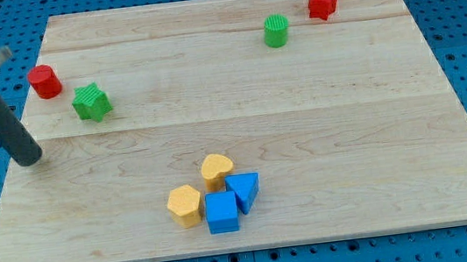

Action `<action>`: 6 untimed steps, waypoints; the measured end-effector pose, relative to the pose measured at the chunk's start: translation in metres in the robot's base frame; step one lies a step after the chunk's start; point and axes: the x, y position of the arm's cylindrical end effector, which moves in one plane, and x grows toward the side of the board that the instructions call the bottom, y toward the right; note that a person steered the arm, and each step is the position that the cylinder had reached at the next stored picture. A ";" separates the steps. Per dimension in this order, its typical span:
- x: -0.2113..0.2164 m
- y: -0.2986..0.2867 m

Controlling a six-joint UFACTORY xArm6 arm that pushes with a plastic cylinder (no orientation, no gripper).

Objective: Push the green star towards the green circle

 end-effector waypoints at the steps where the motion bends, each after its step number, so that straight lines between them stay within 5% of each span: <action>1: -0.028 -0.002; 3: -0.077 0.096; 6: -0.083 0.147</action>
